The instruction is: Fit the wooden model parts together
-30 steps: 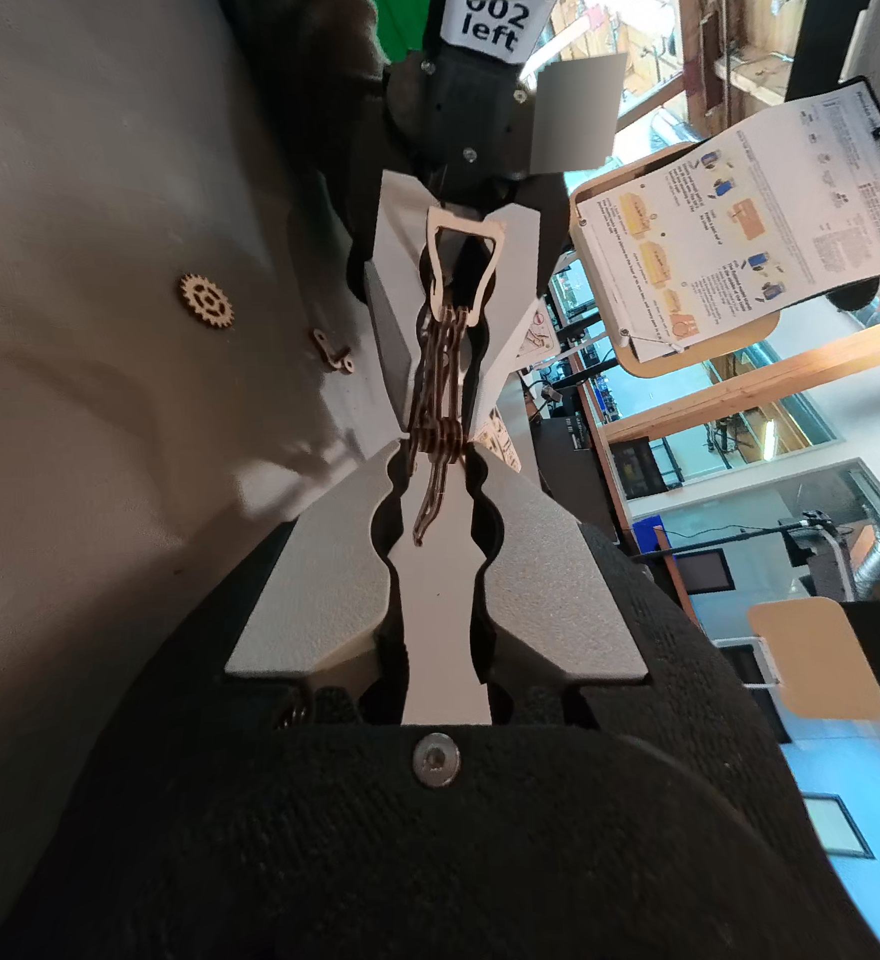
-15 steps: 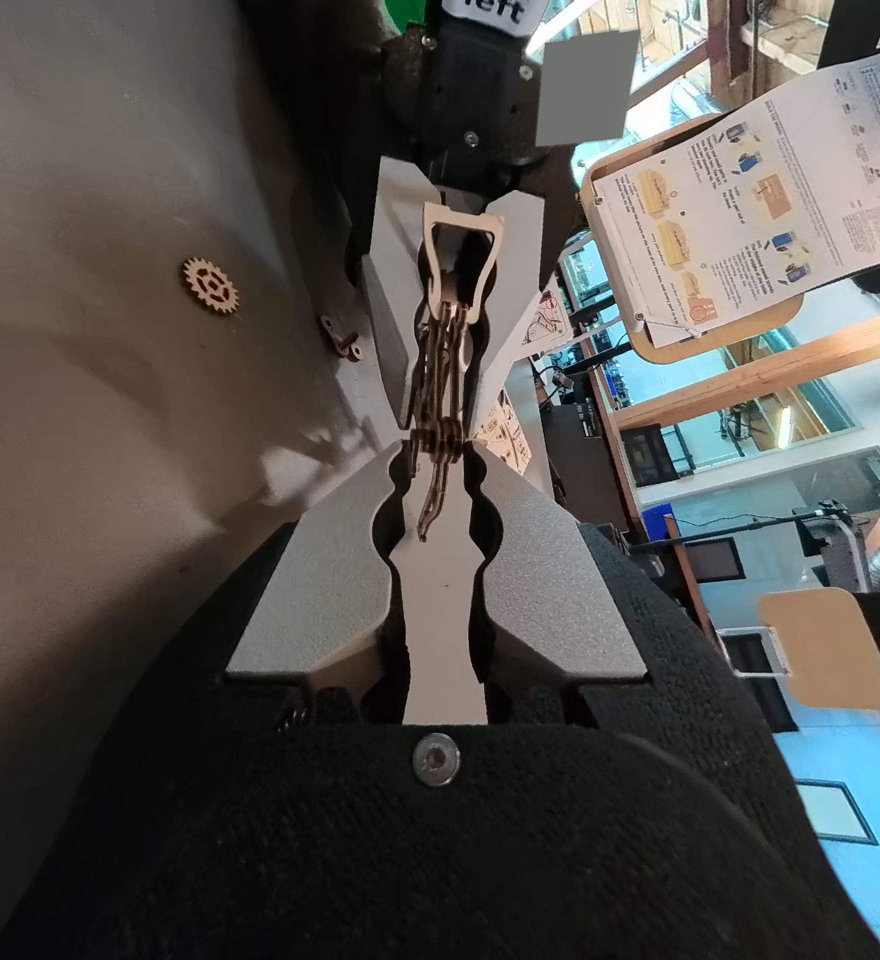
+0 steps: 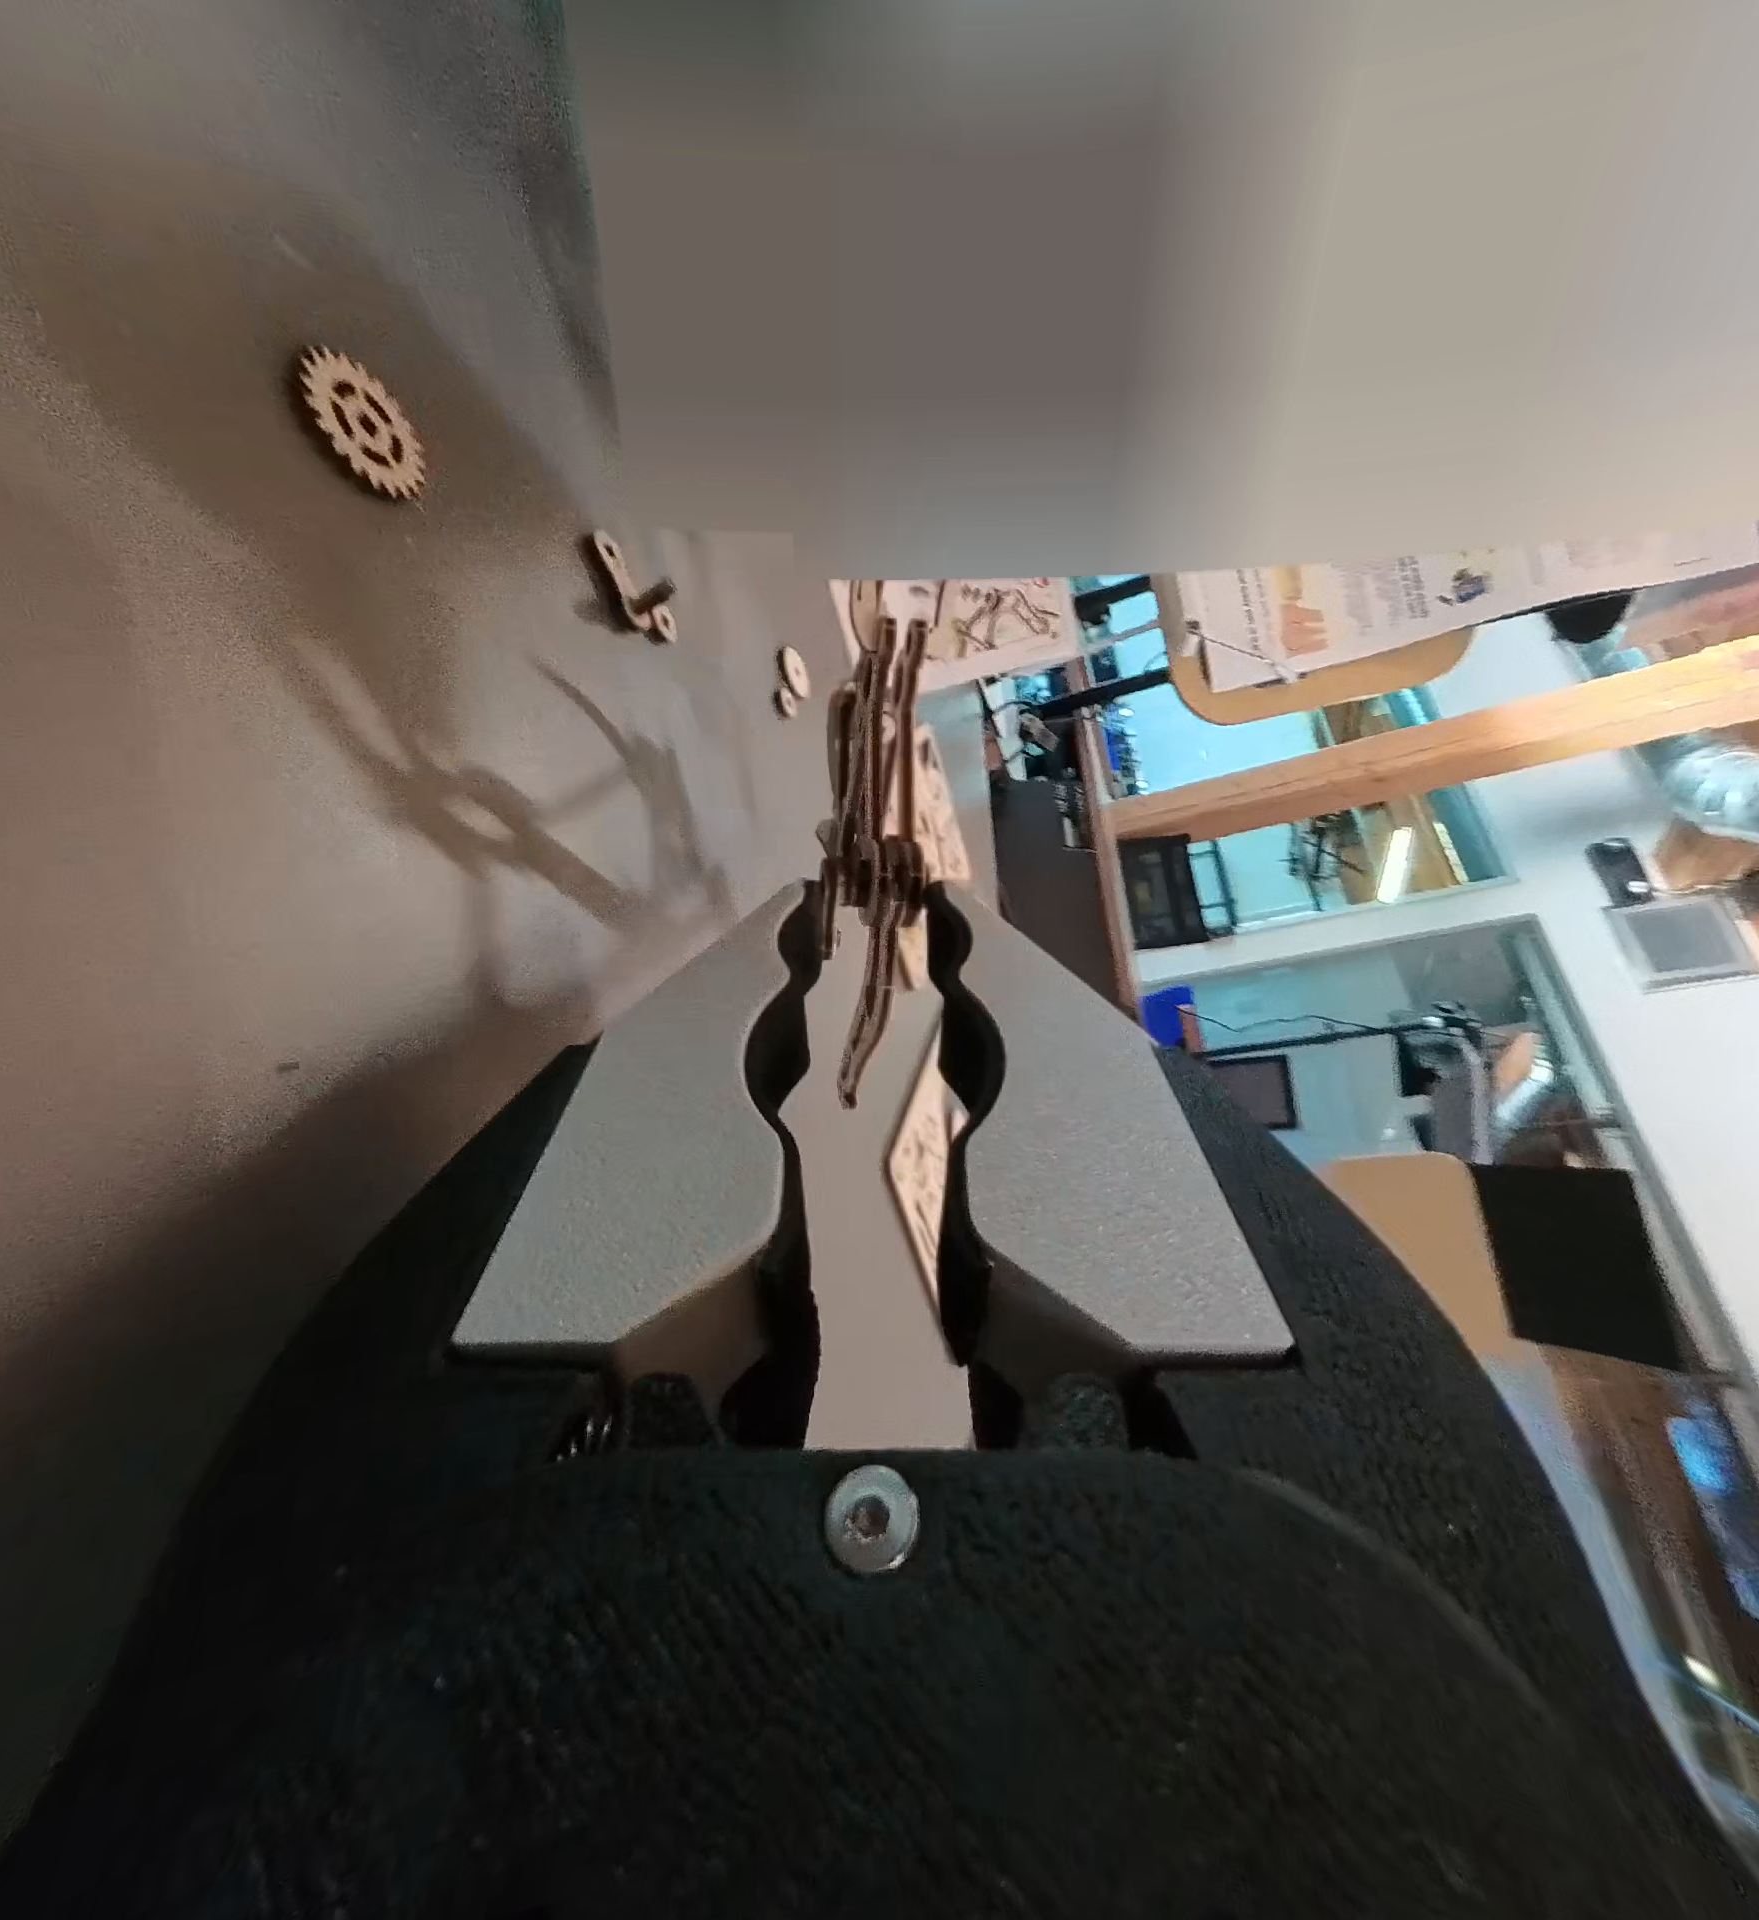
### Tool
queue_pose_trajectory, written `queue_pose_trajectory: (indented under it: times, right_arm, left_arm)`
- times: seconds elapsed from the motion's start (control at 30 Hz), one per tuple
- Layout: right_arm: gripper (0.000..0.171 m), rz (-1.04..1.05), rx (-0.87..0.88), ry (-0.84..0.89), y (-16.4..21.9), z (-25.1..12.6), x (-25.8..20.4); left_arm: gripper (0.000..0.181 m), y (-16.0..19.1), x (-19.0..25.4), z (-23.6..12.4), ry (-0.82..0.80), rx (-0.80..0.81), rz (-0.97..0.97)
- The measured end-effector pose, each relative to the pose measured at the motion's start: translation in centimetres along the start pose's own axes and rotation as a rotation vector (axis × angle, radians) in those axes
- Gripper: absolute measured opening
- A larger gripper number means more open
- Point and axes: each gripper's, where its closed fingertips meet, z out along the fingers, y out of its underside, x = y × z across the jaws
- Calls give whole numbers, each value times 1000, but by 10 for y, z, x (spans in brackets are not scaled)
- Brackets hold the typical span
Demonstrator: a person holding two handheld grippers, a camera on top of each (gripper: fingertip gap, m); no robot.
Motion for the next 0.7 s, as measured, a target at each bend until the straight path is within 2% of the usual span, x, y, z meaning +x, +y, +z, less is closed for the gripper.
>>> queue_pose_trajectory:
  times: [0.07, 0.13, 0.27, 0.37, 0.43, 0.7]
  right_arm:
    - [19, -44, -25, 40, 4, -1, 5]
    - [19, -102, -54, 71, 8, -3, 7]
    - [18, -238, -103, 90, 14, -7, 3]
    - [18, -271, -113, 85, 17, -9, 0]
    - [18, -264, -104, 85, 16, -10, 0]
    - [18, -256, -50, 68, 5, -9, -6]
  left_arm:
    - [59, 19, 5, -2, 105, -126, -145]
    - [54, 35, 14, 1, 169, -223, -227]
    - [46, 70, 20, 11, 166, -430, -270]
    - [40, 80, -2, 10, 34, -449, -327]
    - [43, 90, -18, 4, -43, -472, -385]
    - [35, 114, -24, 2, -24, -531, -417]
